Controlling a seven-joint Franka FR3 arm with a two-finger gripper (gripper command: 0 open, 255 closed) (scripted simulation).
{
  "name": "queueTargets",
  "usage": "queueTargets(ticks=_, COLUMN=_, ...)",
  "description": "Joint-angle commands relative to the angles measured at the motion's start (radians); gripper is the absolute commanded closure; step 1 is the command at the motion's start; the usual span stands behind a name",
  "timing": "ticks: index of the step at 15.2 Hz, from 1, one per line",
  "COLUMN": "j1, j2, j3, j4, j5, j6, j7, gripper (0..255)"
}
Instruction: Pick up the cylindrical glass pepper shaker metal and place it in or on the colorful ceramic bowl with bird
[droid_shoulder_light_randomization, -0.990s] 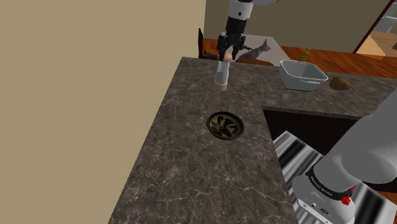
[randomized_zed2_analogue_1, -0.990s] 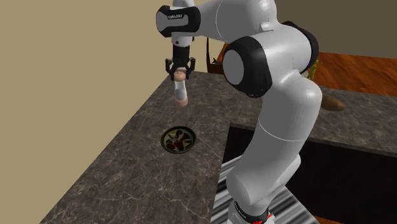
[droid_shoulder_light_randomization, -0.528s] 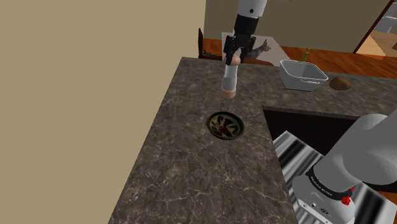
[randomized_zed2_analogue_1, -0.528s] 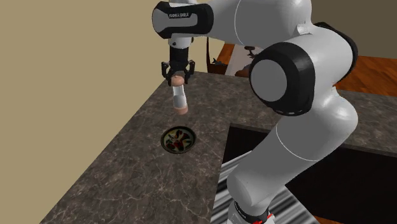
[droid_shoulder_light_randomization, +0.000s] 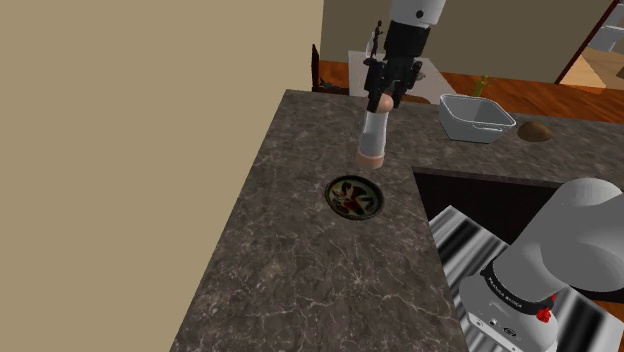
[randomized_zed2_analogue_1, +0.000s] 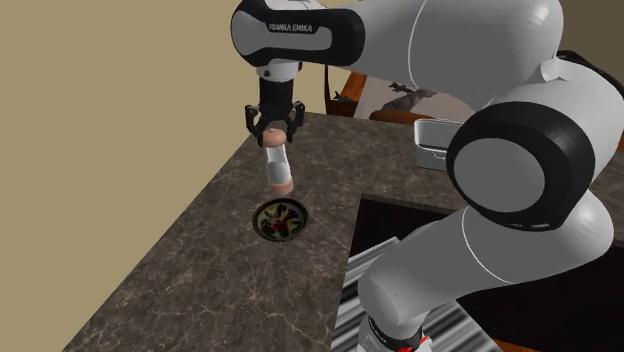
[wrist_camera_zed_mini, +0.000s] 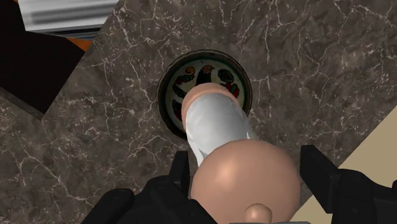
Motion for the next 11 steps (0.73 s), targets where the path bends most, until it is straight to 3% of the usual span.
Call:
queueTargets(ticks=1, j1=0.002, j2=-0.01, j3=0.004, j4=-0.026, j5=0.002, j6=0.016, j7=0.003, gripper=255)
queueTargets(ticks=11, j1=0.003, j2=-0.009, j3=0.008, j4=-0.159, j5=0.008, j6=0.149, j7=-0.011, gripper=255)
